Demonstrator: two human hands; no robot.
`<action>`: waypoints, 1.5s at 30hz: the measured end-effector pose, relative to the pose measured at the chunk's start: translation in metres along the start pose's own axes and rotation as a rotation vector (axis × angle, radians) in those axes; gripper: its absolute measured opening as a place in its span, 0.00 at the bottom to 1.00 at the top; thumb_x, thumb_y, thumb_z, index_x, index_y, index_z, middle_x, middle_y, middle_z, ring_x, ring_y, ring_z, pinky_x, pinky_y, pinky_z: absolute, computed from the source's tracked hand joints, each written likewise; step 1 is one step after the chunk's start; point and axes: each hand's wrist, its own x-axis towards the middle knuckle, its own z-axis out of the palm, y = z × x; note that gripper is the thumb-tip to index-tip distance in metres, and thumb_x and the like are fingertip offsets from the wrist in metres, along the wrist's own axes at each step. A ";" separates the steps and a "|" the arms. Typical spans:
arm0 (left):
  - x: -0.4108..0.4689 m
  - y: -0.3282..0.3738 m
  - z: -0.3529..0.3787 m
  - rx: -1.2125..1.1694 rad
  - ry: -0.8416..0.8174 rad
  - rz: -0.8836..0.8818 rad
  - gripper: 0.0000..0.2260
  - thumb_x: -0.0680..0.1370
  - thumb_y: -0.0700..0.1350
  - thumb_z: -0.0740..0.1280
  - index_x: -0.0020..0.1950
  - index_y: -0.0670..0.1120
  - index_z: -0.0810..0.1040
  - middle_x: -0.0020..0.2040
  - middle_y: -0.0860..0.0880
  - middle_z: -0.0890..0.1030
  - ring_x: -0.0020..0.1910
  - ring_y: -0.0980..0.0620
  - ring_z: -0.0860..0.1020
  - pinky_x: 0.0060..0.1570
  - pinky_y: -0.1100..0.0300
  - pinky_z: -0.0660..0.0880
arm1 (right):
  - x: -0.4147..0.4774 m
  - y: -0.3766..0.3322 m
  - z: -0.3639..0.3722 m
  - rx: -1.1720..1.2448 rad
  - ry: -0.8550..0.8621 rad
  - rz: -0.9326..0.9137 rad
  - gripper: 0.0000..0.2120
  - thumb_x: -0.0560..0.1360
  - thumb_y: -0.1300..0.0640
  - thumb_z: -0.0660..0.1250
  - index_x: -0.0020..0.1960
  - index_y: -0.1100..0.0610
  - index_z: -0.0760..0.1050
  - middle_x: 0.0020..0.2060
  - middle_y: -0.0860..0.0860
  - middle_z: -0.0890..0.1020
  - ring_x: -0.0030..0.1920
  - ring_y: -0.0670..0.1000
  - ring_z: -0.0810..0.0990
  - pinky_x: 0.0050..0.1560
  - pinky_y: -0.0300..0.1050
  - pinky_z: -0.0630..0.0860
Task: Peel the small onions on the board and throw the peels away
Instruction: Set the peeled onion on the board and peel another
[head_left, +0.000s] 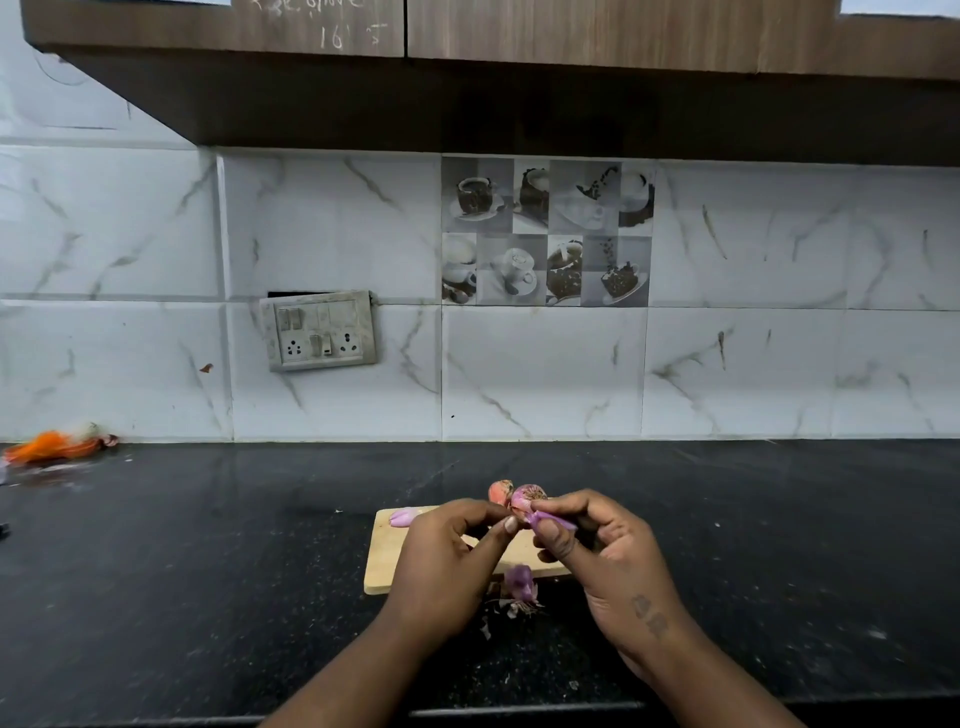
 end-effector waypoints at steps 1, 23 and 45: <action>0.000 0.000 0.000 0.012 0.019 0.018 0.07 0.78 0.43 0.73 0.48 0.56 0.87 0.45 0.59 0.86 0.45 0.57 0.82 0.42 0.61 0.78 | 0.000 0.000 0.000 -0.001 -0.001 0.003 0.07 0.71 0.66 0.75 0.49 0.65 0.83 0.46 0.56 0.88 0.44 0.47 0.86 0.42 0.40 0.81; -0.005 0.001 -0.001 0.217 0.127 0.266 0.05 0.76 0.42 0.73 0.46 0.53 0.82 0.42 0.59 0.83 0.41 0.57 0.81 0.41 0.56 0.78 | 0.000 0.001 -0.002 -0.107 -0.032 0.085 0.15 0.70 0.68 0.77 0.55 0.57 0.85 0.53 0.52 0.88 0.54 0.51 0.87 0.55 0.49 0.84; -0.007 0.009 0.003 0.260 0.116 0.158 0.03 0.74 0.45 0.71 0.42 0.52 0.84 0.35 0.58 0.83 0.36 0.58 0.80 0.36 0.58 0.77 | -0.005 -0.006 0.003 -0.235 -0.042 0.030 0.13 0.72 0.70 0.75 0.46 0.53 0.88 0.47 0.51 0.89 0.49 0.49 0.87 0.49 0.39 0.82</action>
